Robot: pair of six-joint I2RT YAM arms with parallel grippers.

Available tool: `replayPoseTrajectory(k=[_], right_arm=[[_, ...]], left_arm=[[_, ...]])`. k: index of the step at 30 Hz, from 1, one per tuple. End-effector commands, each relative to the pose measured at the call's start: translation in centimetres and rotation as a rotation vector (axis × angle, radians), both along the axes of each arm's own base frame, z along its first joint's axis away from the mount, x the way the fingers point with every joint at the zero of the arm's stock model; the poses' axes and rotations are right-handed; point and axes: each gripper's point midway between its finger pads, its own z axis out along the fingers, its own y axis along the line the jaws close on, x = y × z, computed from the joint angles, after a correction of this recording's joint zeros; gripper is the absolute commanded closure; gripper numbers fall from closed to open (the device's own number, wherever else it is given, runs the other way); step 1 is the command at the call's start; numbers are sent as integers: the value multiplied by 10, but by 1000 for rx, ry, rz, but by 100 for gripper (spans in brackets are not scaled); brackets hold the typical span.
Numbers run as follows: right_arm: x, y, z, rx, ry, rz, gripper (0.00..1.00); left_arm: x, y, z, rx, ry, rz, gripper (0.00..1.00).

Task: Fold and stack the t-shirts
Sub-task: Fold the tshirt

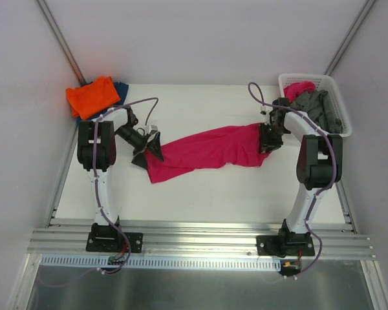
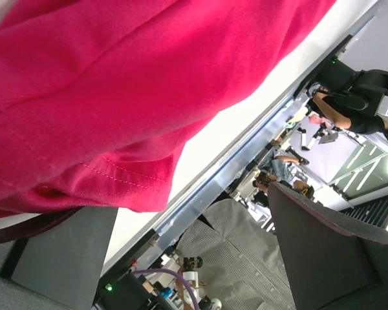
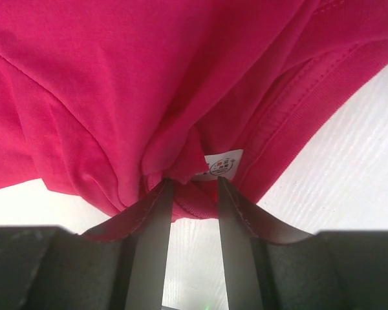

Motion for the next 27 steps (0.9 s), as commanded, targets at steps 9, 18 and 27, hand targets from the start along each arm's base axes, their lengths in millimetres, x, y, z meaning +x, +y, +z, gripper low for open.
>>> replayPoseTrajectory(k=[9,18,27], right_arm=[[9,7,3,12,-19,19,93],[21,-22,11,-45,-59,-36,99],[13,-43,22,-57,-73,-88,99]], left_arm=[[-5,-2,18,-30,-3,20,100],[-20,37,27,77,-11,58,100],[-17,88,27,137,4,134,100]])
